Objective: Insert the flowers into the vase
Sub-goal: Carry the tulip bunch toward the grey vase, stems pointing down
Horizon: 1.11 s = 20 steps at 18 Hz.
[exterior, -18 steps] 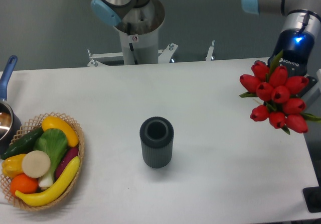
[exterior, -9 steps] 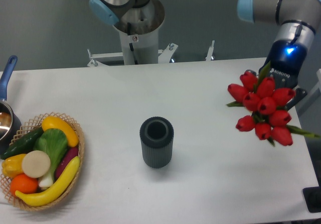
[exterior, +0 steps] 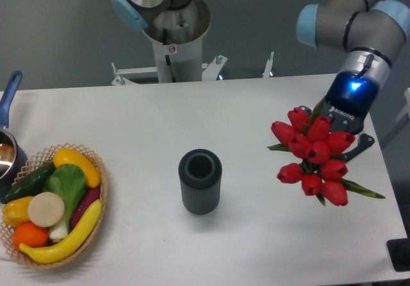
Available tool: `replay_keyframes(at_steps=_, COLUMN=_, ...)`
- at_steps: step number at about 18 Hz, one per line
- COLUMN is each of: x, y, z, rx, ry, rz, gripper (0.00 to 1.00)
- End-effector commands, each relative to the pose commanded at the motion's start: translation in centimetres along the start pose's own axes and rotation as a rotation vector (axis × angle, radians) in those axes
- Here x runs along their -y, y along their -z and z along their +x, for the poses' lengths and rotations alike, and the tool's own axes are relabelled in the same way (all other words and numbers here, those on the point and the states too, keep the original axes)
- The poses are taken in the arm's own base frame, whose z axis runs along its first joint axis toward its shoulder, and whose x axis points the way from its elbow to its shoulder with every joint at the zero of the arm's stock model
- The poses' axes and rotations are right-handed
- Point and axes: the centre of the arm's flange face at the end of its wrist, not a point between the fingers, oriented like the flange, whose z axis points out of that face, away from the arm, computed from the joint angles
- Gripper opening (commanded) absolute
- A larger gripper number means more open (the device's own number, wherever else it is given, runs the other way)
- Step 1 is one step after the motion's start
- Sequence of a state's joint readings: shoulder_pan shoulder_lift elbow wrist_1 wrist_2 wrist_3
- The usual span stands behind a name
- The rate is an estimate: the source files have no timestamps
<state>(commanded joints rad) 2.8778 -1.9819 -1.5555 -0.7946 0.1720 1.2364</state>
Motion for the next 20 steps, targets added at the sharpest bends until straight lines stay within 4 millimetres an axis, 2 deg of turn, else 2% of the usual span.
replay_keyframes(at_steps=5, x=0.8, y=-0.2, z=1.3, rx=-0.068, ry=0.021, rz=0.176, gripper=0.35)
replay_keyframes(at_steps=6, x=-0.2, y=-0.4, z=2.3, rx=-0.089, ry=0.058, rz=0.229, gripper=0.35)
replay_keyframes(at_steps=7, x=0.3, y=-0.3, z=3.9, rx=-0.1, ry=0.063, rz=0.263, gripper=0.35)
replay_keyframes(at_steps=10, x=0.7, y=0.1, z=7.2, rx=-0.105, ry=0.082, rz=0.285, gripper=0.35)
replay_keyframes(at_steps=12, x=0.6, y=0.2, z=8.7, rx=-0.117, ry=0.1, rz=0.321, gripper=0.35)
replay_keyframes(at_steps=17, x=0.7, y=-0.3, z=10.7, rx=-0.152, ry=0.126, rz=0.399, gripper=0.35)
replay_keyframes(at_steps=20, x=0.5, y=-1.7, z=12.0, rx=-0.181, ry=0.136, rz=0.41, gripper=0.35)
